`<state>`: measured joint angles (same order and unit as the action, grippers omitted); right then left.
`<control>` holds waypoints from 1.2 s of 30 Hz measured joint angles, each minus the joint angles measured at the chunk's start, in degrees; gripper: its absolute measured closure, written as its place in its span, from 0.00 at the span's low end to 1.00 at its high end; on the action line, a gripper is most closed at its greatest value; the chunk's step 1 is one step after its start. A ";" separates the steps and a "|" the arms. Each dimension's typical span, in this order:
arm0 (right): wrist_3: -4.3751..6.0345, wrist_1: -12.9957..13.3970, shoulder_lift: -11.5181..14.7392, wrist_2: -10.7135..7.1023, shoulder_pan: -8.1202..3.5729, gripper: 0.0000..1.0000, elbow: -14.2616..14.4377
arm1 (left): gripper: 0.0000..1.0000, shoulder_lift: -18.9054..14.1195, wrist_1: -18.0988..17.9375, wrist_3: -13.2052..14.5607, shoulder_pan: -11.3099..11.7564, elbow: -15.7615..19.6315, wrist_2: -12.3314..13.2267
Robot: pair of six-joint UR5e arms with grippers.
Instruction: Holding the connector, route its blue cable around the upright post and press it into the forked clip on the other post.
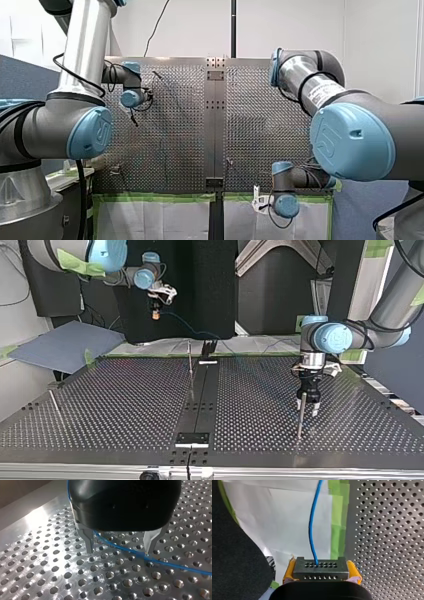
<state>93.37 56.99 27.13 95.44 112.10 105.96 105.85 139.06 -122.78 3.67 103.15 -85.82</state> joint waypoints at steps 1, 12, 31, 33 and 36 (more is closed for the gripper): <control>-0.04 0.56 -0.57 -0.13 0.00 1.00 0.00 | 0.01 0.00 0.02 0.00 0.00 0.00 0.00; -2.72 4.27 -5.81 0.26 -0.10 1.00 -1.87 | 0.01 0.00 0.25 0.00 -0.06 0.01 -0.08; -4.47 0.26 -2.86 -1.02 0.10 1.00 -4.61 | 0.01 0.00 0.26 0.00 -0.02 0.01 -0.09; -4.48 -0.53 -2.02 -1.03 0.21 1.00 -4.60 | 0.01 0.00 0.26 0.00 -0.01 0.01 -0.10; -4.49 -1.69 -0.76 -1.03 0.36 1.00 -4.50 | 0.01 0.00 0.27 0.00 0.00 0.01 -0.14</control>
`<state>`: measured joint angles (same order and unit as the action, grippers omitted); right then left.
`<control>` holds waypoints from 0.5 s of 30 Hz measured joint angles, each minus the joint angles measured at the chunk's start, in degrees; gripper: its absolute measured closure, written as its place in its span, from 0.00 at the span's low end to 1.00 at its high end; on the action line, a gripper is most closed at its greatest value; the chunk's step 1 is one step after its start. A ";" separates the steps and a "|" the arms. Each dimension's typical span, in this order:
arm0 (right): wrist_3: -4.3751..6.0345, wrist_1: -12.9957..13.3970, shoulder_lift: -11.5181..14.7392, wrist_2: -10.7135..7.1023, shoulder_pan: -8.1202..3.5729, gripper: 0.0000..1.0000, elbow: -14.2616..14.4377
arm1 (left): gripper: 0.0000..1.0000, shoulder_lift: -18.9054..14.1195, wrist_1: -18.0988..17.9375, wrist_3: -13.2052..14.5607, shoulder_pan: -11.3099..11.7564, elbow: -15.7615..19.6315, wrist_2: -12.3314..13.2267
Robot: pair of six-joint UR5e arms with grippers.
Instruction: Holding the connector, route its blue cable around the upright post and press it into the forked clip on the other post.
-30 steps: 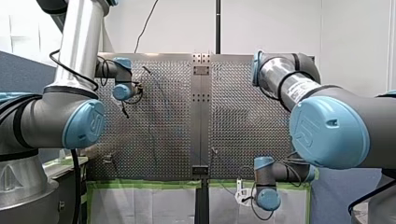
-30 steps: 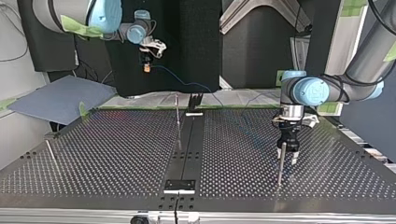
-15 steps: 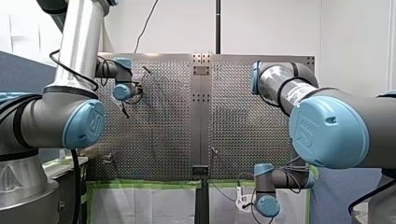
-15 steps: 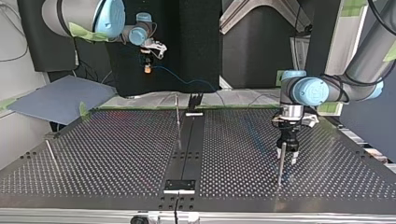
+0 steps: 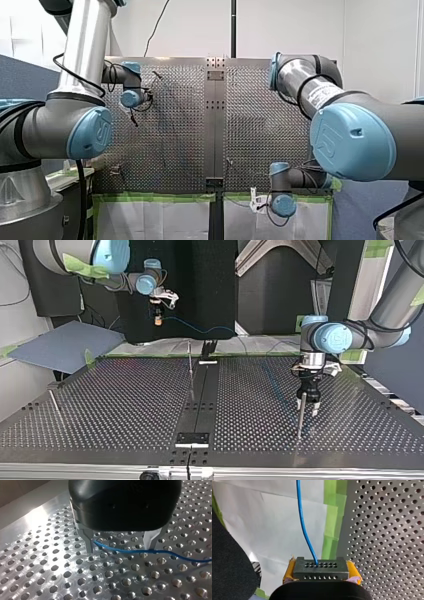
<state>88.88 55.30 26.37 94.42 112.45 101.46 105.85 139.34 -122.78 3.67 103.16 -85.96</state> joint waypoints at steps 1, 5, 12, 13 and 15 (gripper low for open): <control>0.00 -0.29 0.53 0.02 0.02 1.00 0.18 | 0.01 0.00 0.03 0.00 0.00 0.00 -0.04; 0.28 -0.45 2.28 0.03 -0.25 1.00 1.44 | 0.01 0.00 0.61 -0.03 0.00 0.00 -0.54; 0.62 -0.46 5.72 0.04 -0.70 1.00 3.59 | 0.01 -0.05 3.36 -0.74 -0.43 -0.01 -2.29; 0.65 -0.65 6.32 0.07 -0.77 1.00 3.72 | 0.01 -0.07 3.80 -1.08 -0.53 -0.01 -2.45; 0.67 -0.94 7.21 0.11 -0.89 1.00 3.81 | 0.01 -0.18 4.94 -2.00 -0.75 -0.01 -2.69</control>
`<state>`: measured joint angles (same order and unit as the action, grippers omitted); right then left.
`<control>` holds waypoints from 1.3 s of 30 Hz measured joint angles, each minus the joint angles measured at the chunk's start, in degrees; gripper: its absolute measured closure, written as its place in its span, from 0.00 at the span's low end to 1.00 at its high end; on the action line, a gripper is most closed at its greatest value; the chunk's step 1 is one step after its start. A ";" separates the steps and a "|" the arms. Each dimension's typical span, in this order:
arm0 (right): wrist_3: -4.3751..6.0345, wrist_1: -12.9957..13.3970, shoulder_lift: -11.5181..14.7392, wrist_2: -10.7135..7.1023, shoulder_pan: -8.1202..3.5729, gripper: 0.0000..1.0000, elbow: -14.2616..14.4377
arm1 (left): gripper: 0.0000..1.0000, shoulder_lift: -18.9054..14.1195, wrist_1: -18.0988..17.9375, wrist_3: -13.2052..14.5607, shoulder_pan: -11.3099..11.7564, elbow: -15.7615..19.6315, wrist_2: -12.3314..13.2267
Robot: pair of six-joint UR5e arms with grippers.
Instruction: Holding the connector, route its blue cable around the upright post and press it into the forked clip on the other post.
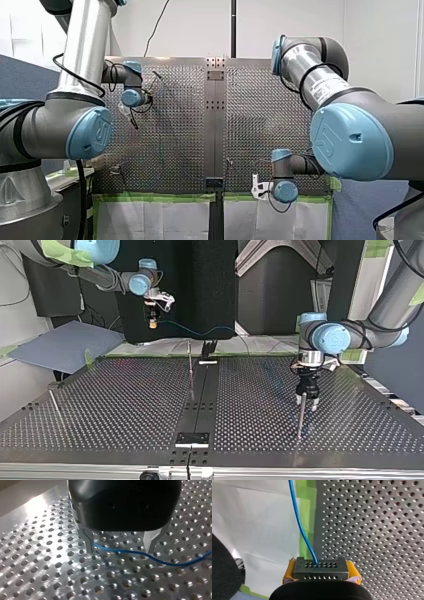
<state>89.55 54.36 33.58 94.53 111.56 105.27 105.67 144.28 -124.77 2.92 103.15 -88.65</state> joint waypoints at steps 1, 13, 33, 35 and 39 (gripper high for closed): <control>0.03 -0.14 0.53 0.00 -0.12 1.00 0.04 | 0.01 -0.09 0.45 -0.34 -0.08 0.00 -0.05; 0.62 -0.92 4.48 -0.21 -2.14 1.00 0.07 | 0.01 -4.24 5.97 0.40 -0.14 0.76 -1.84; 0.98 -0.68 4.56 -2.39 -4.27 1.00 0.07 | 0.01 -13.85 15.61 5.65 1.82 4.22 -7.38; 0.96 -0.87 4.57 -2.45 -4.28 1.00 0.07 | 0.01 -14.66 16.41 5.71 2.02 3.77 -6.79; 1.01 -1.20 4.57 -2.47 -4.26 1.00 0.07 | 0.01 -16.59 18.34 6.69 2.40 2.16 -6.06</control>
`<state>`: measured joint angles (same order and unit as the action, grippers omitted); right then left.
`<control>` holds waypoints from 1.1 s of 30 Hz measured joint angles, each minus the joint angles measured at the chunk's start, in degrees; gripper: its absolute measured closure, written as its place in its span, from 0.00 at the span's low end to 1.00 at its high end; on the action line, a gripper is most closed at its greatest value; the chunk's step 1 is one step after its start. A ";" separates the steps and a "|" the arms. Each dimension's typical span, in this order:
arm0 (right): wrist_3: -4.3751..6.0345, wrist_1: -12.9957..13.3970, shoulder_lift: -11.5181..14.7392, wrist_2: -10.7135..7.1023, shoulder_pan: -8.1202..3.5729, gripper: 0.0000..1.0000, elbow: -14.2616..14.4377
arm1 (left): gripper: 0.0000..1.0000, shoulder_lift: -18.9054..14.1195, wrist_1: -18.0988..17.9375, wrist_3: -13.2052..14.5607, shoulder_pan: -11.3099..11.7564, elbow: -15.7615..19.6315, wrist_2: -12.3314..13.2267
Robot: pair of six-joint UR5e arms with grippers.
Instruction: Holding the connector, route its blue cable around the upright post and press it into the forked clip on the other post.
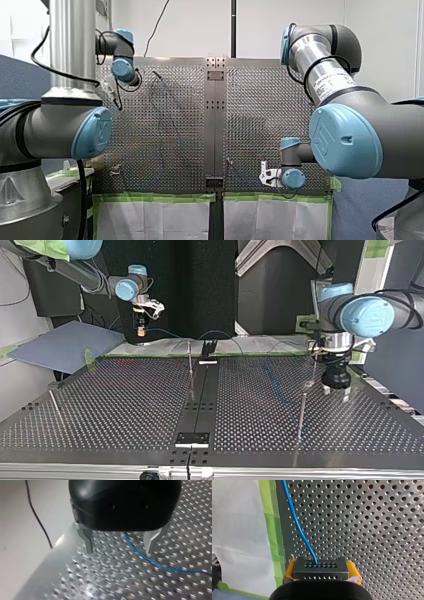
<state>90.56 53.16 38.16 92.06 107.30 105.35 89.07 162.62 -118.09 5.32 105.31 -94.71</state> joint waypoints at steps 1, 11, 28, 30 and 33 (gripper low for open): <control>0.07 -0.06 0.01 -0.02 0.04 1.00 0.00 | 0.01 -0.44 0.43 0.31 0.07 -0.42 0.08; 0.42 -0.07 0.04 -0.28 0.20 1.00 0.01 | 0.01 -5.18 5.19 3.86 0.79 -5.13 -2.09; 0.43 0.08 0.01 -0.30 0.23 1.00 -0.01 | 0.01 -12.65 12.74 5.82 -1.04 -12.40 3.64; 0.43 0.09 0.01 -0.30 0.23 1.00 -0.01 | 0.01 -13.06 13.85 6.02 -1.59 -12.39 4.72; 0.43 0.06 0.01 -0.29 0.24 1.00 -0.02 | 0.01 -13.05 15.40 6.27 -2.19 -11.75 6.27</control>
<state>90.98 53.22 38.17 91.77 107.54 105.33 76.02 178.01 -111.82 3.13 93.57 -88.44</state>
